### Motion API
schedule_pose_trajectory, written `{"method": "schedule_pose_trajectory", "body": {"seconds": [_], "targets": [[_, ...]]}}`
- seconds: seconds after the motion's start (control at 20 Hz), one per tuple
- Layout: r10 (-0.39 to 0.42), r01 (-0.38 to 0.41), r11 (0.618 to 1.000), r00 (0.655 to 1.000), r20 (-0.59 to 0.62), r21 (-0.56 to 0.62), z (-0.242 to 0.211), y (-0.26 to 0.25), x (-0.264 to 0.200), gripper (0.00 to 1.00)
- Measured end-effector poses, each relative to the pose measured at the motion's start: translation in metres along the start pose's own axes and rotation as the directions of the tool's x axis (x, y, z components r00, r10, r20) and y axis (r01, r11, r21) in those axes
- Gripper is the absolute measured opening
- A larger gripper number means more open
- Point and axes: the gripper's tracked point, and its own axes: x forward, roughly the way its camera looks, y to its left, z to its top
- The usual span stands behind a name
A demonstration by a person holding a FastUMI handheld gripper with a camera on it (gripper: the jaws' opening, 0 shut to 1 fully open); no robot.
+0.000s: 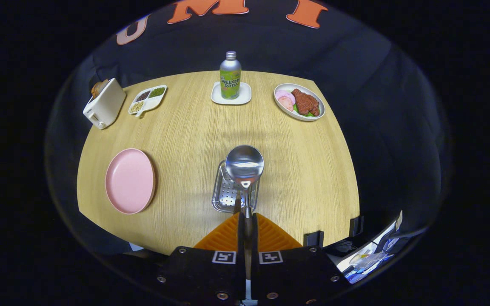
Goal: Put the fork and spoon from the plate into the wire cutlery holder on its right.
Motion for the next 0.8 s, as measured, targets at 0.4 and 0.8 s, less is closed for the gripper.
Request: {"method": "schedule_pose_trajectory", "body": {"seconds": [0.4,0.8], "targets": [[0.018,-0.019,0.999,0.999,-0.033,-0.034,0.005,0.001,0.018,0.06],[0.031,-0.030,0.999,0.999,0.019,-0.009,0.020,0.002,0.025,0.10]]}}
